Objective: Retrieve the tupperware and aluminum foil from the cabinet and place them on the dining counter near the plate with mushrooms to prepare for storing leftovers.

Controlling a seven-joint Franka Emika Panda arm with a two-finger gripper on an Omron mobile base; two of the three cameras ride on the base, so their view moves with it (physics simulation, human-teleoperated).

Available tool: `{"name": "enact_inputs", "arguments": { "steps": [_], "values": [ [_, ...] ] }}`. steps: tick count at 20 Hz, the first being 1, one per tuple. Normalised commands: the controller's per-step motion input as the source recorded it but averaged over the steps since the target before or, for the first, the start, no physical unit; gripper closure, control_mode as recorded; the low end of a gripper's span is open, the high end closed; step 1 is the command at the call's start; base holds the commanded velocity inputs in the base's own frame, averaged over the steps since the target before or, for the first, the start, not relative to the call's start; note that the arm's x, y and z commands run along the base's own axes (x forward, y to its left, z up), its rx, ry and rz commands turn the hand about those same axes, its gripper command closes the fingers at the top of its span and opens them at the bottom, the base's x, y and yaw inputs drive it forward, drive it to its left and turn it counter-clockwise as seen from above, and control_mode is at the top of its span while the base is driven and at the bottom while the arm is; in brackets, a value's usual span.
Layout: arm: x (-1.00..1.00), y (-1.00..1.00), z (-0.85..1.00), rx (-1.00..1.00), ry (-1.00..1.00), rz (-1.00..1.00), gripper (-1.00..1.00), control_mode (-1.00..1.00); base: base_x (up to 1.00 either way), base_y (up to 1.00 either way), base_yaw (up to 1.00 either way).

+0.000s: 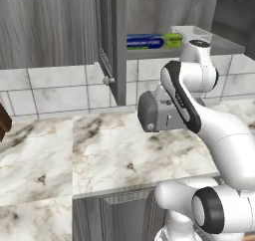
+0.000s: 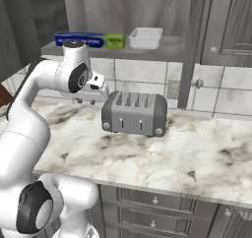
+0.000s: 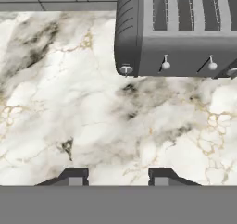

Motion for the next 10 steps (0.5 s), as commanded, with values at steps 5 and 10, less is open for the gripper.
{"name": "enact_inputs", "arguments": {
  "steps": [5,10],
  "values": [
    [-0.14,-0.02,0.21,0.0,-0.26,0.01,-1.0,-1.0,0.0,0.0,0.0],
    [-0.01,-0.34,0.63,0.0,-0.41,-0.01,-1.0,-1.0,0.0,0.0,0.0]
  ]
}}
